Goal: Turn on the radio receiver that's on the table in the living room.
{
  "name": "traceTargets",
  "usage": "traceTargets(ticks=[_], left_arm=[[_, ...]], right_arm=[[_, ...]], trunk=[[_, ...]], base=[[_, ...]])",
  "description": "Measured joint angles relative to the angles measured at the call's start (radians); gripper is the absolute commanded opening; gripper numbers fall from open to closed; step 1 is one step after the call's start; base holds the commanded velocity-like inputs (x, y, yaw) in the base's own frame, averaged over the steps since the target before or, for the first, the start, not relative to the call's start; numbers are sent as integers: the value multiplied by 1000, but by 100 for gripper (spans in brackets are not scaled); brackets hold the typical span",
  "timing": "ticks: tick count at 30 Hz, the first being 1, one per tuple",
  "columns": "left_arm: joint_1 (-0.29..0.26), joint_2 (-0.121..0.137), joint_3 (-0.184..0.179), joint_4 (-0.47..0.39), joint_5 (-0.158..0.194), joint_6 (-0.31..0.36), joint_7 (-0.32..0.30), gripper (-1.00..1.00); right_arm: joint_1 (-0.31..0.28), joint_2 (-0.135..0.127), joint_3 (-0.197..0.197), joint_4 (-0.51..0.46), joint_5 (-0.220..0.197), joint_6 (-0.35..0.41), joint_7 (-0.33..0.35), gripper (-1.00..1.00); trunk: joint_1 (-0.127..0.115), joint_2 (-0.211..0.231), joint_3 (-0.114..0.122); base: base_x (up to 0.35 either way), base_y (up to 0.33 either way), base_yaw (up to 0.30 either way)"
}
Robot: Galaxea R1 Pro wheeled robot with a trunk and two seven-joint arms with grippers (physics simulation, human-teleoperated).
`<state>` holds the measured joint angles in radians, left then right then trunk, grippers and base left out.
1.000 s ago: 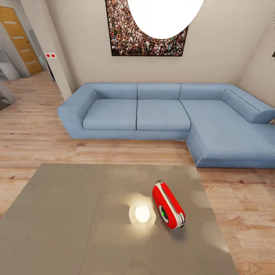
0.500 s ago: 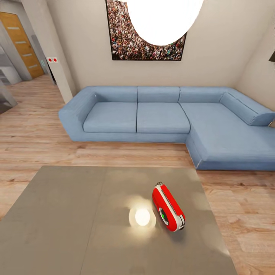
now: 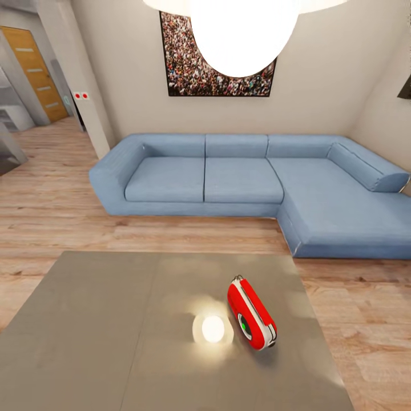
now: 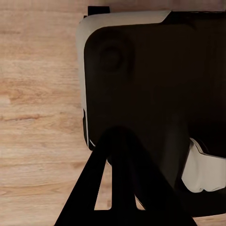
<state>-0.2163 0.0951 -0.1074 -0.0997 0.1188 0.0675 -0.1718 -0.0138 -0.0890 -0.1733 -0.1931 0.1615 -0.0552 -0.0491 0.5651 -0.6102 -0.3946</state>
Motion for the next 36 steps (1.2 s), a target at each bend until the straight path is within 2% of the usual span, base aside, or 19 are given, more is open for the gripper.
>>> traceTargets(ticks=[36], left_arm=[[0,0,0,0,-1,0,0,-100]], right_arm=[[0,0,1,0,1,0,0,100]], trunk=[[0,0,54]], base=[[0,0,0]])
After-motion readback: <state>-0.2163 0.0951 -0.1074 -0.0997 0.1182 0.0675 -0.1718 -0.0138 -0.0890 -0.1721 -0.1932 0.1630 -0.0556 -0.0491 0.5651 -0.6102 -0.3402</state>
